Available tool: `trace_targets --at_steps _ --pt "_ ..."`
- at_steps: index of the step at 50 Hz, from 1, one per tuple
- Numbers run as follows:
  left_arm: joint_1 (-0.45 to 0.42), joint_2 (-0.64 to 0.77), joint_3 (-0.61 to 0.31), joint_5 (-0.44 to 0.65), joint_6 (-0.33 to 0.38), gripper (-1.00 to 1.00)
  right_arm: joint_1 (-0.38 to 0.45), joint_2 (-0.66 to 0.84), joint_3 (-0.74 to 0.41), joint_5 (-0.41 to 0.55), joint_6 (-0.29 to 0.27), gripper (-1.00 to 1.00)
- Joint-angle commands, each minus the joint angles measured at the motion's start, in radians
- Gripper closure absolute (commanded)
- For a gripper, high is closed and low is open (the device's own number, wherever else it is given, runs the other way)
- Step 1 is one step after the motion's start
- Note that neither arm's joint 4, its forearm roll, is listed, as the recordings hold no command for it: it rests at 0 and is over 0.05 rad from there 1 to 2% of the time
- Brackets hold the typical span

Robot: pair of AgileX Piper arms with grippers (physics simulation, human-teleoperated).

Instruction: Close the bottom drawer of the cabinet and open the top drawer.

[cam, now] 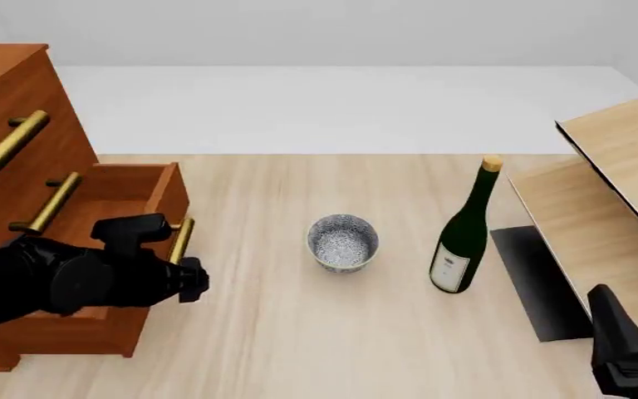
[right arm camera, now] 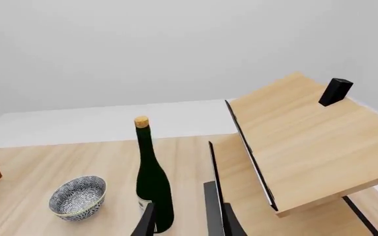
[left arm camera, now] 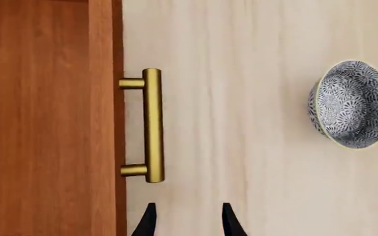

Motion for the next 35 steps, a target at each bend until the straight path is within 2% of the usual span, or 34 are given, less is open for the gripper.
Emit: trace_targets --at_steps 1,18,22,30,31,32,35 --pt "0.127 0.024 0.006 0.017 0.105 -1.00 0.000 0.001 0.001 0.000 0.003 -1.00" --pt "0.273 0.019 0.045 0.009 0.235 -1.00 0.002 -0.003 0.000 0.003 0.003 -1.00" --pt "0.334 0.018 0.059 0.002 0.276 -1.00 0.001 -0.003 0.000 0.003 0.003 -1.00" --pt "0.354 0.007 0.067 -0.001 0.291 -1.00 0.001 -0.002 0.000 0.003 0.003 -1.00" --pt "0.395 -0.007 0.070 -0.001 0.343 -1.00 0.001 -0.002 0.000 0.003 0.003 -1.00" --pt "0.409 -0.015 0.072 -0.002 0.366 -1.00 0.002 -0.003 0.000 0.003 0.003 -1.00" --pt "0.433 -0.016 0.076 -0.004 0.382 -1.00 0.002 -0.002 0.001 0.003 0.003 -1.00"
